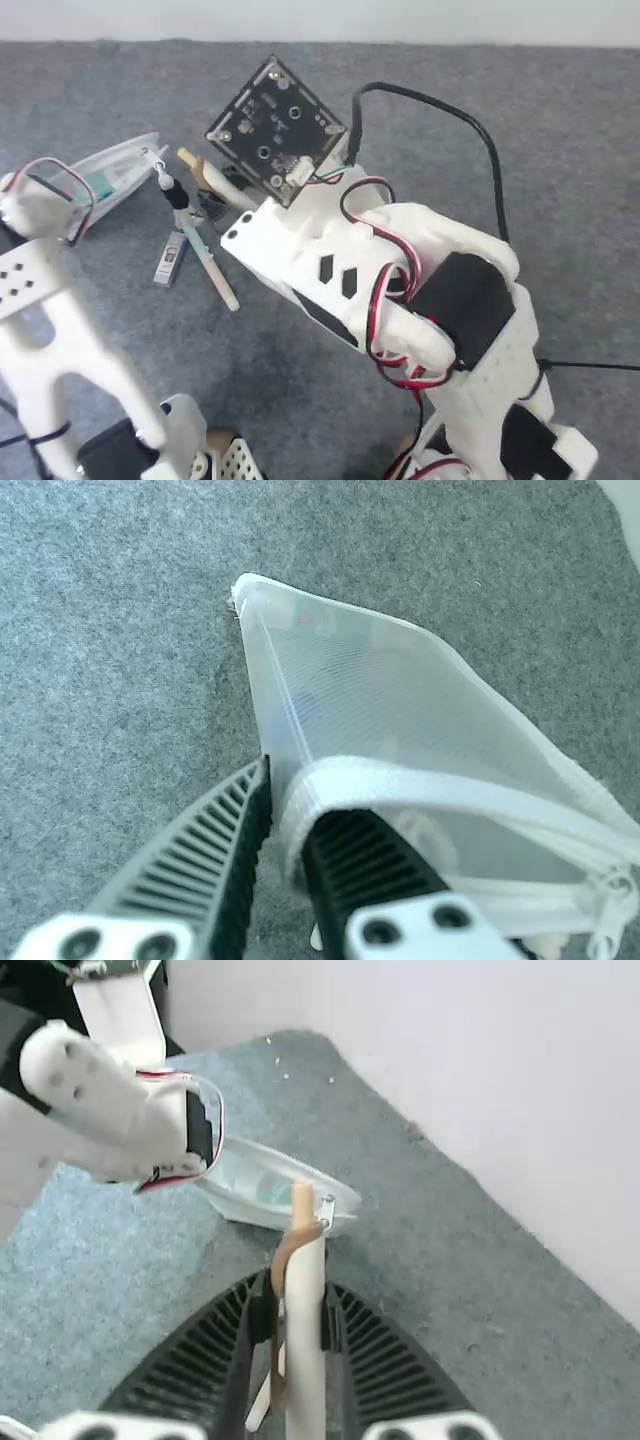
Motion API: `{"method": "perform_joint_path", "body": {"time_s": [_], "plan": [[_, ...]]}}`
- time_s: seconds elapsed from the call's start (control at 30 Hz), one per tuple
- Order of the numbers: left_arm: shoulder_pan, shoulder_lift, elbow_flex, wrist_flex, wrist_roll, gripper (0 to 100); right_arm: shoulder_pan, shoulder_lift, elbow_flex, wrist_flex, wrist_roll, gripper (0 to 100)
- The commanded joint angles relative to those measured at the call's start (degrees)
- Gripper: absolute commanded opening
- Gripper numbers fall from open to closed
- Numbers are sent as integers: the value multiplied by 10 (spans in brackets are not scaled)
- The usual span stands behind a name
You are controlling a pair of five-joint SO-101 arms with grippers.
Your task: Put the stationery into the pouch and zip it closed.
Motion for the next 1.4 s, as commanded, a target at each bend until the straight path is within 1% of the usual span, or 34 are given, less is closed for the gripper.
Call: {"method": "perform_joint_path", "body": {"time_s": [0.0, 0.17, 0.4, 0.9, 1.17, 1.37], "plan": [[3, -3, -36, 2, 8, 10, -6, -30, -5, -25, -6, 9], [2, -3, -36, 2, 8, 10, -32, -51, -3, -15, -6, 9], [2, -3, -36, 2, 8, 10, -32, -85, -3, -22, -6, 9], [2, -3, -30, -1, 7, 10, -29, -99, -2, -95, -6, 9], [2, -3, -30, -1, 7, 10, -29, -108, -2, -88, -7, 8], [2, -3, -29, -1, 7, 10, -29, -109, 38, -77, -7, 8]]}}
